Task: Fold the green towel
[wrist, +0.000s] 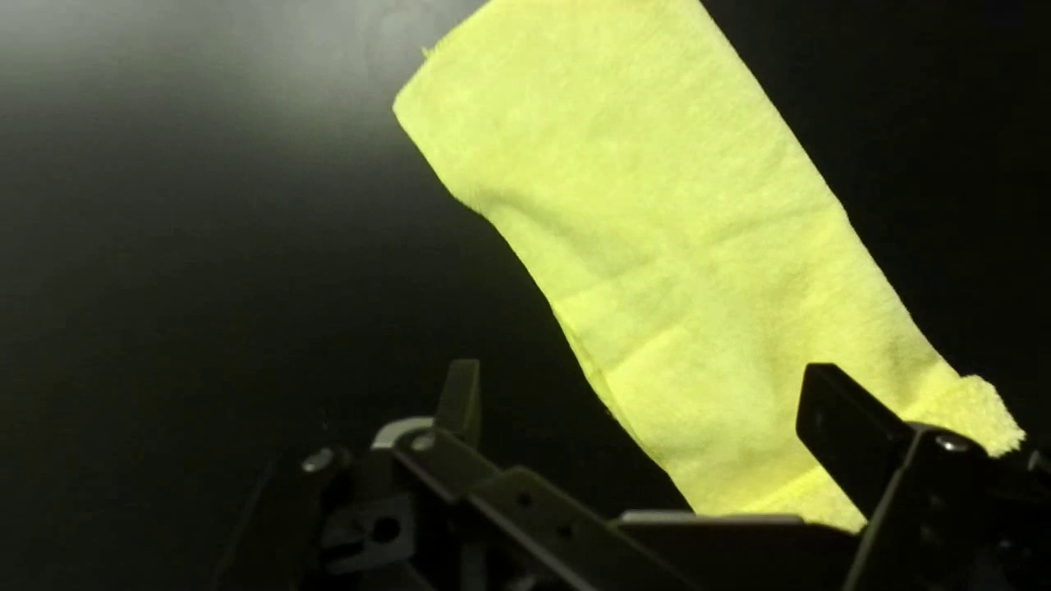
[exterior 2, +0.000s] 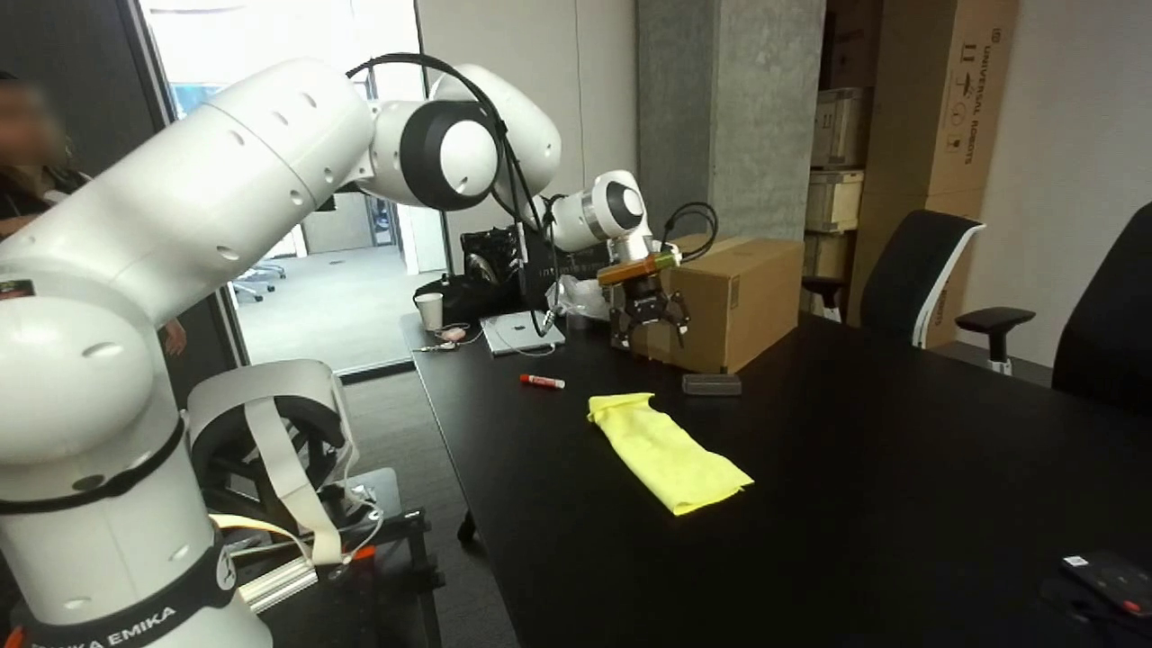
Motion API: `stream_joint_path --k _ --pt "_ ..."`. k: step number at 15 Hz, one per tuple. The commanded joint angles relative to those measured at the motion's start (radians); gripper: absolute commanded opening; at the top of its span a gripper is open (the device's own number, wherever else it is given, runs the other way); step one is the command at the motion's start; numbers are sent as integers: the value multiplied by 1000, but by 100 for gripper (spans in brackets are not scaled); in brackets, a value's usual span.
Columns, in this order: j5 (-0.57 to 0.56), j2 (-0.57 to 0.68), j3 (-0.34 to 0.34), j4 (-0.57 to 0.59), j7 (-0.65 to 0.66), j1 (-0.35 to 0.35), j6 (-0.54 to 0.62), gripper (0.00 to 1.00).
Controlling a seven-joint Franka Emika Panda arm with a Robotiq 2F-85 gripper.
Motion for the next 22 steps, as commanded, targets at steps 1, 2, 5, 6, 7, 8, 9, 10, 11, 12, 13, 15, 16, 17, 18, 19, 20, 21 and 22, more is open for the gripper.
stream_joint_path --k 1,2,5,6,7,8,9,10,11,12,13,15,16,17,18,19,20,21,22 --pt "56 -176 1 -242 144 -82 36 100" --pt "70 -206 1 -286 181 -105 42 100" --pt "145 -305 -20 -419 289 -139 56 100" --pt "168 -338 -22 -465 327 -151 65 100" --pt "196 -375 -24 -510 360 -161 70 100" --pt "222 -408 -28 -555 398 -167 82 100" --pt "248 -444 -31 -602 433 -174 96 100" --pt "274 -482 -34 -649 469 -179 106 100" --pt "308 -522 -33 -696 495 -188 117 100" --pt "336 -561 -35 -743 524 -194 136 100" --pt "365 -601 -35 -793 549 -201 164 100" --pt "405 -690 -36 -892 584 -209 214 100" --pt "412 -735 -38 -942 597 -211 236 100" --pt "417 -783 -39 -992 612 -213 248 100" --pt "419 -833 -38 -1043 617 -218 254 100" --pt "412 -881 -39 -1095 628 -222 261 100" --pt "408 -934 -37 -1147 635 -227 261 100" --pt "402 -986 -36 -1201 639 -234 263 100" --pt "404 -1043 -33 -1255 637 -242 261 100"
